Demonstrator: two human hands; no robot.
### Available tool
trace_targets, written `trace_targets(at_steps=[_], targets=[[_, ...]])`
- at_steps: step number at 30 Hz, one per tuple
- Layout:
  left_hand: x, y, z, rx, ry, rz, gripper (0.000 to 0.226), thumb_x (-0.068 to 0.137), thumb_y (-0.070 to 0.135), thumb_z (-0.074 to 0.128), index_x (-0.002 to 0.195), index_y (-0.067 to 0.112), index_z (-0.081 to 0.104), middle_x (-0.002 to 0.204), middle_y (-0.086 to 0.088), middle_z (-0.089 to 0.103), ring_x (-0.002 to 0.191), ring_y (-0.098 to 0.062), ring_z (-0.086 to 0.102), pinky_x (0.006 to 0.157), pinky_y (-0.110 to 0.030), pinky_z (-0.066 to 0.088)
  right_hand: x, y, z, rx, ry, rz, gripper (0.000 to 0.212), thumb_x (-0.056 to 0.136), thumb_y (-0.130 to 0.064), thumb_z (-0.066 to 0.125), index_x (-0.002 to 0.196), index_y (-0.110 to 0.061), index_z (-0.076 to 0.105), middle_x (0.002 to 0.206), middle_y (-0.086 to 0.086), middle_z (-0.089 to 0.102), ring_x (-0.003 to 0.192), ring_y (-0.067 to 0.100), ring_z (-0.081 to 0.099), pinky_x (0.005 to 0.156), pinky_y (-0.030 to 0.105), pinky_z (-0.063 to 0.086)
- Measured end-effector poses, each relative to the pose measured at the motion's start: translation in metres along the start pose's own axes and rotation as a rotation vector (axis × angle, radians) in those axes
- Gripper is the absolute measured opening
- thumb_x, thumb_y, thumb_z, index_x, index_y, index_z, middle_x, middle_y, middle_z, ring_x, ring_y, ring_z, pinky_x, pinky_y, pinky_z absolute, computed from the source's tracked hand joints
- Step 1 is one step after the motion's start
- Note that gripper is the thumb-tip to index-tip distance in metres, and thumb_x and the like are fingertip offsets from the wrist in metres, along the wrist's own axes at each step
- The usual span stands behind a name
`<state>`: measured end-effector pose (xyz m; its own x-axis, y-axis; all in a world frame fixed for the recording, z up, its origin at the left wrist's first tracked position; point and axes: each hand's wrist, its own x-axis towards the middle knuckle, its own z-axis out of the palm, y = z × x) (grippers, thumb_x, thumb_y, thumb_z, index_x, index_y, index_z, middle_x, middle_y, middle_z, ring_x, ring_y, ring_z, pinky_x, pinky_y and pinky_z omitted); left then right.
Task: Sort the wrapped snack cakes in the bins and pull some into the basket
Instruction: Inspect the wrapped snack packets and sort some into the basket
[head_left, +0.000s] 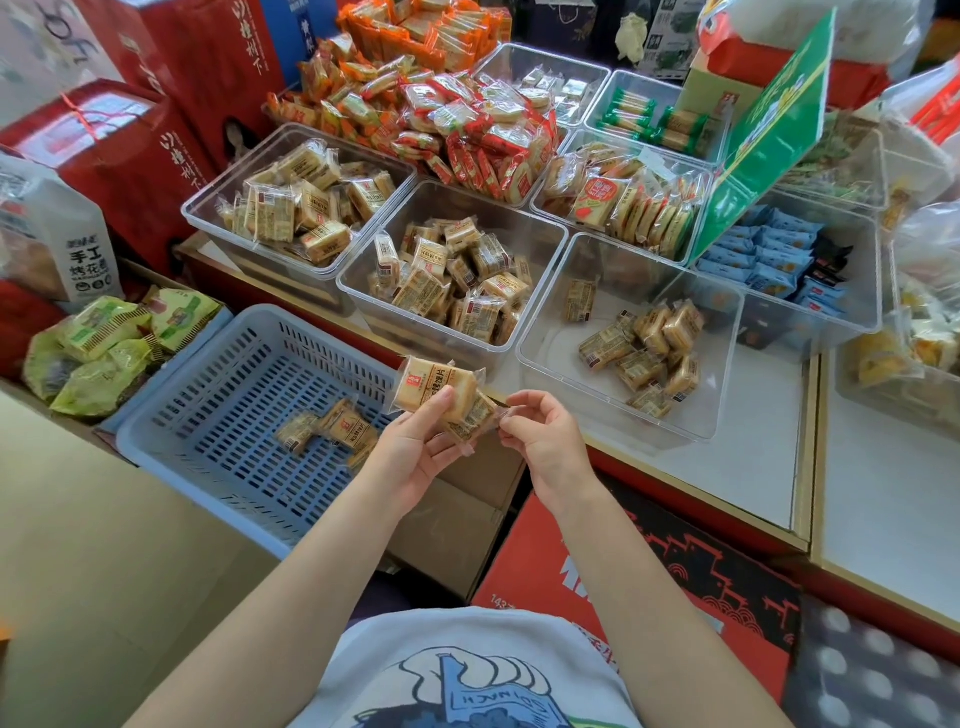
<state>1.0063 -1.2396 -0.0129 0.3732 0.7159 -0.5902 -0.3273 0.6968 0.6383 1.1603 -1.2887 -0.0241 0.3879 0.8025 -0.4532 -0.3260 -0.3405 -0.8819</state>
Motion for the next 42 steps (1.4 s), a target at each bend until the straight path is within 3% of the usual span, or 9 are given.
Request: trace_targets(at_steps=[8,13,17,20,25,28,34,38,42], targets=[[0.019,0.012,-0.003,0.153,-0.006,0.116,0.06,0.079,0.031,0.077,0.131,0.01,0.056,0.118,-0.015,0.074,0.103,-0.031,0.074,0.073,-0.034,0.064,0.013,0.004,0.0,-0.05,-0.016,-0.066,0.023,0.091,0.003,0.07,0.106,-0.014,0.066,0.08,0.0,0.066,0.088,0.021,0.065,0.088,0.036,0.057],[0.036,0.037,0.002,0.477,0.007,0.212,0.043,0.082,0.038,0.081,0.121,0.024,0.07,0.108,-0.006,0.078,0.1,-0.024,0.075,0.076,-0.033,0.058,0.029,-0.019,0.007,-0.03,-0.124,-0.105,0.027,0.093,-0.031,0.071,0.118,-0.024,0.063,0.1,0.005,0.069,0.098,0.018,0.07,0.088,0.03,0.056],[0.051,0.054,0.013,0.625,-0.092,0.26,0.045,0.082,0.051,0.078,0.121,0.029,0.071,0.104,-0.001,0.078,0.089,-0.012,0.075,0.065,-0.023,0.056,0.053,-0.034,0.02,0.008,-0.274,-0.036,0.064,0.081,-0.053,0.078,0.135,-0.025,0.056,0.125,0.014,0.069,0.117,0.033,0.067,0.1,0.053,0.054],[0.072,0.065,0.022,0.668,-0.067,0.286,0.051,0.085,0.049,0.068,0.128,0.023,0.061,0.105,0.001,0.075,0.079,-0.002,0.071,0.058,-0.017,0.052,0.073,-0.041,0.029,0.04,-0.263,0.011,0.06,0.09,-0.038,0.076,0.143,-0.025,0.049,0.124,0.014,0.07,0.115,0.034,0.068,0.1,0.057,0.054],[0.135,0.09,0.012,0.984,0.087,0.415,0.054,0.101,0.053,0.053,0.143,0.02,0.05,0.134,0.006,0.057,0.125,-0.014,0.056,0.093,-0.024,0.048,0.12,-0.065,0.04,-0.108,-0.028,-0.051,0.034,0.1,-0.03,0.065,0.131,-0.03,0.053,0.12,0.005,0.069,0.102,0.021,0.072,0.085,0.037,0.061],[0.174,0.108,-0.001,1.352,0.197,0.507,0.065,0.103,0.042,0.055,0.158,0.014,0.033,0.164,-0.006,0.03,0.153,-0.022,0.024,0.125,-0.043,0.024,0.158,-0.089,0.05,-0.276,0.071,-0.205,0.031,0.101,-0.034,0.062,0.129,-0.038,0.051,0.12,-0.005,0.061,0.105,0.01,0.063,0.084,0.027,0.054],[0.237,0.137,-0.013,1.686,0.299,0.503,0.083,0.103,0.056,0.043,0.164,0.018,0.002,0.17,-0.013,-0.017,0.155,-0.03,-0.023,0.126,-0.048,-0.007,0.252,-0.103,0.063,-0.928,-0.06,-0.214,0.05,0.102,-0.043,0.055,0.151,-0.036,0.044,0.143,0.005,0.035,0.127,0.023,0.046,0.105,0.033,0.038],[0.257,0.127,-0.023,1.777,0.265,0.472,0.085,0.099,0.069,0.023,0.164,0.016,0.006,0.171,-0.014,-0.012,0.156,-0.03,-0.022,0.126,-0.048,-0.005,0.28,-0.072,0.064,-1.033,-0.064,-0.198,0.055,0.102,-0.053,0.049,0.154,-0.039,0.039,0.155,0.013,0.031,0.145,0.034,0.031,0.121,0.051,0.027],[0.261,0.109,-0.023,1.833,0.232,0.588,0.09,0.094,0.069,0.012,0.163,0.011,0.018,0.169,-0.012,0.021,0.158,-0.026,-0.013,0.126,-0.045,-0.001,0.283,-0.049,0.073,-1.152,-0.062,-0.24,0.057,0.101,-0.061,0.041,0.155,-0.051,0.024,0.168,0.012,0.014,0.156,0.03,0.006,0.124,0.057,0.01]])
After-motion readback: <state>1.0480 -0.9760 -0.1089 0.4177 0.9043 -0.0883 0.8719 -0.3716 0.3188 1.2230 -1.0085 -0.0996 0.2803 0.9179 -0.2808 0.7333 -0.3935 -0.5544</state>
